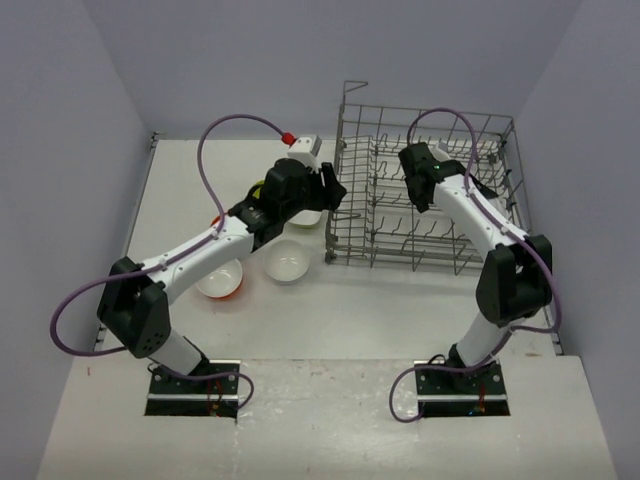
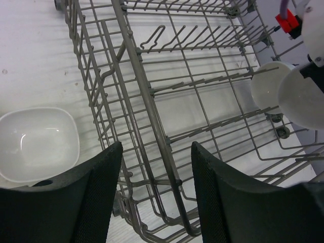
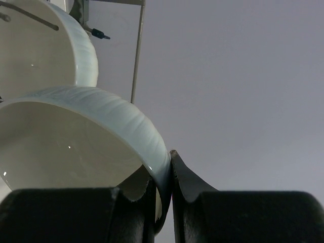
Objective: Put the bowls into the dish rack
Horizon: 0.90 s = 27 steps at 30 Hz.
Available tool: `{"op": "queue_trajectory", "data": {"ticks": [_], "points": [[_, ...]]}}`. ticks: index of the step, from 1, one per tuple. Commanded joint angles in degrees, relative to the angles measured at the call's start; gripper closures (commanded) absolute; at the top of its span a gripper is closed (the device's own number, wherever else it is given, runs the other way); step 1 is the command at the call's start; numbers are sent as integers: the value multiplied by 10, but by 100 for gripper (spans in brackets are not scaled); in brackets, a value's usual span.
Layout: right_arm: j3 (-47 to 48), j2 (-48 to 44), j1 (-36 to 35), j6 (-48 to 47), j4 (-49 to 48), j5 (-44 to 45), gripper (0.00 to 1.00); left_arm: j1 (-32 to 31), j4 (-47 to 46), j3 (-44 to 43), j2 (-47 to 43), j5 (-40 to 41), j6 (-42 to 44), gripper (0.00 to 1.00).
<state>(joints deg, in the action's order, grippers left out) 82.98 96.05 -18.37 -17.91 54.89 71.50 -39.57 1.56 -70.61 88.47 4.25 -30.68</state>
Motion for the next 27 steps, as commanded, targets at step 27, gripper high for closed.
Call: {"op": "queue_trajectory", "data": {"ticks": [27], "points": [[71, 161, 23, -149, -130, 132, 100, -3, -48, 6, 30, -32, 11, 55]]}}
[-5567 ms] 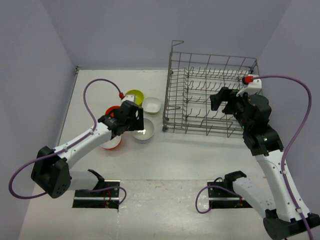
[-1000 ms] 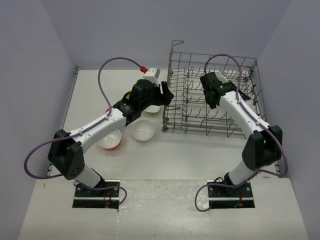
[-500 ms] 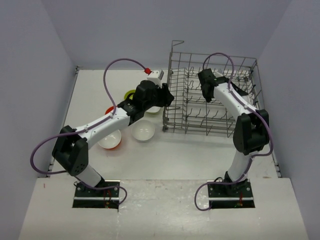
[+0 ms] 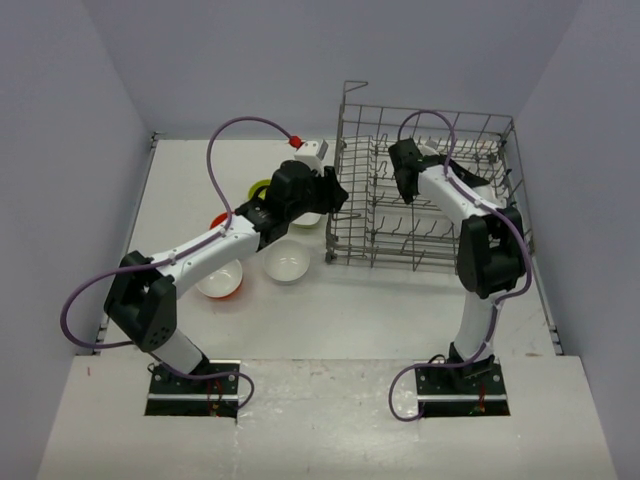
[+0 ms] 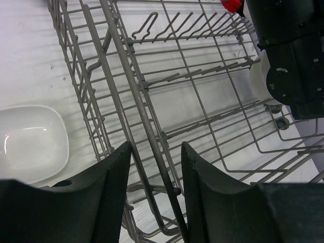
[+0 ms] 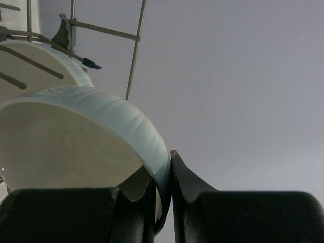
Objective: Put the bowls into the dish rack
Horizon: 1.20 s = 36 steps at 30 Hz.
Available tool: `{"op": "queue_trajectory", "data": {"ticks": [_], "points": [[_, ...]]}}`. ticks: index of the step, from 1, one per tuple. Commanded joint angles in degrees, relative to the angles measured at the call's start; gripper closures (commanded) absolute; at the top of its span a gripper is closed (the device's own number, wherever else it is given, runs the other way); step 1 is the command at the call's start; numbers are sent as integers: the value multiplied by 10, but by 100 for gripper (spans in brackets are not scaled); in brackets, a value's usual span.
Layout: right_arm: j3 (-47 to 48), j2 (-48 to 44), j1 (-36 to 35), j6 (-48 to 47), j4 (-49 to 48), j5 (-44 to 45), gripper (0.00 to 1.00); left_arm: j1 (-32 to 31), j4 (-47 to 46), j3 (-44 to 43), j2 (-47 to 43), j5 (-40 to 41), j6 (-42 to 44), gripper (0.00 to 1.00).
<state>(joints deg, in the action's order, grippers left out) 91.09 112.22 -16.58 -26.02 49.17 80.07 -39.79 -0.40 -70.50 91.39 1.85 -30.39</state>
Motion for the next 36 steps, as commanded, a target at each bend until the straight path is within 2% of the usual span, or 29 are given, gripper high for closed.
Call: {"op": "queue_trajectory", "data": {"ticks": [1, 5, 17, 26, 34, 35, 36], "points": [[-19, -3, 4, -83, -111, 51, 100, -1, -27, 5, 1, -5, 7, 57], [-64, -9, -2, -152, -201, 65, 99, -1, -30, 12, -1, -6, 5, 58], [-70, 23, -32, -173, -223, 64, 98, -1, -43, 29, -1, -14, -12, 68], [-73, 48, -46, -177, -229, 61, 92, -1, -45, 36, -3, -16, -21, 74], [-84, 71, -56, -188, -260, 64, 81, -1, -46, 36, -3, -16, -28, 75], [-84, 73, -57, -188, -262, 64, 73, -2, -46, 37, -3, -15, -28, 75], [-84, 74, -58, -188, -263, 64, 73, -1, -46, 37, -3, -14, -28, 75]]}}
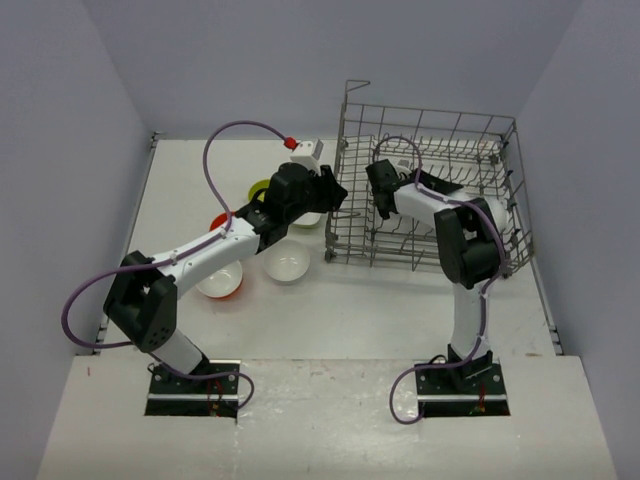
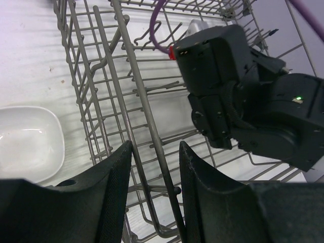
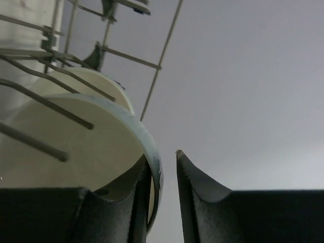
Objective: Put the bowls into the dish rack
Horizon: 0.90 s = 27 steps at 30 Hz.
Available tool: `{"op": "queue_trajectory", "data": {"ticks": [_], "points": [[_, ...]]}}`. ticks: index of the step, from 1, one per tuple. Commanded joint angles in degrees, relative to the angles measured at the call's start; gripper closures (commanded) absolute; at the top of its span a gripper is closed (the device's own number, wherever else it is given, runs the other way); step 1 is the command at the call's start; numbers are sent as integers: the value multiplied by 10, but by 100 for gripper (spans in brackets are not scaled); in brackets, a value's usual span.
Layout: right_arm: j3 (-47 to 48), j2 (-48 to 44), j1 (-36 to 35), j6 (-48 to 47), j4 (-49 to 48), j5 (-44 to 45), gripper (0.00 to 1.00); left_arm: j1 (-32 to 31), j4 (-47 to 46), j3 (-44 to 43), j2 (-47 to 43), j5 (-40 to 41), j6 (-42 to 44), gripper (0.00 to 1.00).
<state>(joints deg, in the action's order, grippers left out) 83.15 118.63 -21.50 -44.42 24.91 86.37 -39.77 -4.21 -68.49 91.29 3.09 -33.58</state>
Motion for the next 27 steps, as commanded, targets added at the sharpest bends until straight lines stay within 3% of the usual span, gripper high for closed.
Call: {"op": "queue_trajectory", "data": {"ticks": [1, 6, 11, 12, 14, 18, 20, 22, 27], "points": [[-4, 11, -9, -4, -21, 1, 72, -1, -8, 17, -1, -27, 4, 75], [-2, 6, -11, -1, -25, 1, 66, -1, -8, 15, -3, -24, 4, 75], [3, -7, -23, 0, -31, -13, 47, -1, -9, 13, -4, -27, 4, 74], [5, -9, -28, 8, -28, -16, 36, -1, -9, 13, -4, -27, 4, 74], [12, -19, -43, 33, 12, -38, 24, -1, -8, 13, -5, -27, 4, 74], [96, -19, -70, 217, 173, -116, 1, -1, -9, 13, -7, -28, 4, 74], [160, -12, -81, 293, 292, -211, 1, -1, -8, 13, -9, -28, 4, 74], [190, -12, -85, 355, 343, -274, 1, -1, -8, 13, -10, -28, 4, 74], [175, -60, -84, 355, 315, -402, 1, -1, -7, 13, -13, -28, 4, 74]]}}
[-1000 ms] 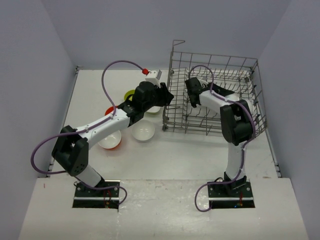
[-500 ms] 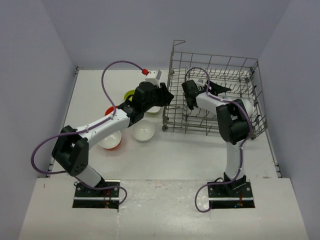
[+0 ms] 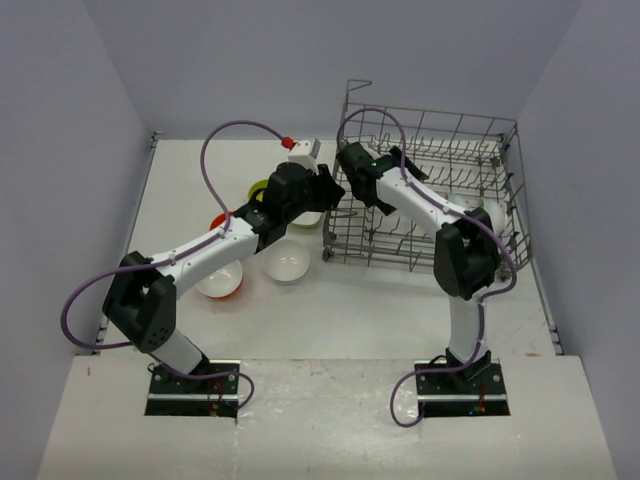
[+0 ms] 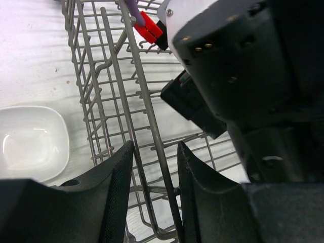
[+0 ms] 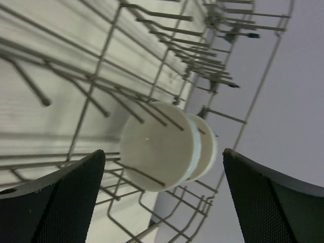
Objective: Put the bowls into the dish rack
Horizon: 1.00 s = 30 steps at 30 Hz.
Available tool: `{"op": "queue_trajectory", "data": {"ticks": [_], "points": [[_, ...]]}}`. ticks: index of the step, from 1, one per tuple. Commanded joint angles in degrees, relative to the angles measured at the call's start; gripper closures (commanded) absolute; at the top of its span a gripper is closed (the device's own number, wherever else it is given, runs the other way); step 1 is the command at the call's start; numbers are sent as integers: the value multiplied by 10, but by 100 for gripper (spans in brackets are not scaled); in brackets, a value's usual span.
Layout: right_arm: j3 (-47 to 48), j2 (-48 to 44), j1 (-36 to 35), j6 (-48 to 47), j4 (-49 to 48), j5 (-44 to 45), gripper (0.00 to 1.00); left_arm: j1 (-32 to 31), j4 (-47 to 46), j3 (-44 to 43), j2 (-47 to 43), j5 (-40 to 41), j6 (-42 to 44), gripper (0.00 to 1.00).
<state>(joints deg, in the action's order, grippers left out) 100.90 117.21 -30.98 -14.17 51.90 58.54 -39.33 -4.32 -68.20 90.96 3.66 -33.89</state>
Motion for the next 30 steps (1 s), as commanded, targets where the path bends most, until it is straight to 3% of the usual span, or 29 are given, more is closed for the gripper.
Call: {"op": "queue_trajectory", "data": {"ticks": [1, 6, 9, 11, 14, 17, 23, 30], "points": [[-11, -58, 9, 53, 28, -147, 1, -7, -7, 8, -10, -34, 6, 74], [-56, -172, 10, 74, -66, -270, 1, -9, -9, 1, -14, -34, 4, 74], [-116, -271, 15, 128, -173, -294, 1, -14, -7, 0, -13, -34, 3, 74], [-168, -323, 31, 184, -195, -327, 1, -18, -5, 0, -10, -25, -3, 74], [-221, -409, 63, 241, -201, -388, 1, -21, 7, -2, -3, -9, -8, 77], [-268, -481, 77, 274, -196, -362, 1, -23, 20, 3, 4, 26, -45, 100], [-362, -588, 117, 341, -182, -395, 1, -31, 33, 12, 12, 87, -124, 100], [-387, -610, 142, 346, -178, -432, 1, -63, 86, 21, 10, 190, -284, 100]]}}
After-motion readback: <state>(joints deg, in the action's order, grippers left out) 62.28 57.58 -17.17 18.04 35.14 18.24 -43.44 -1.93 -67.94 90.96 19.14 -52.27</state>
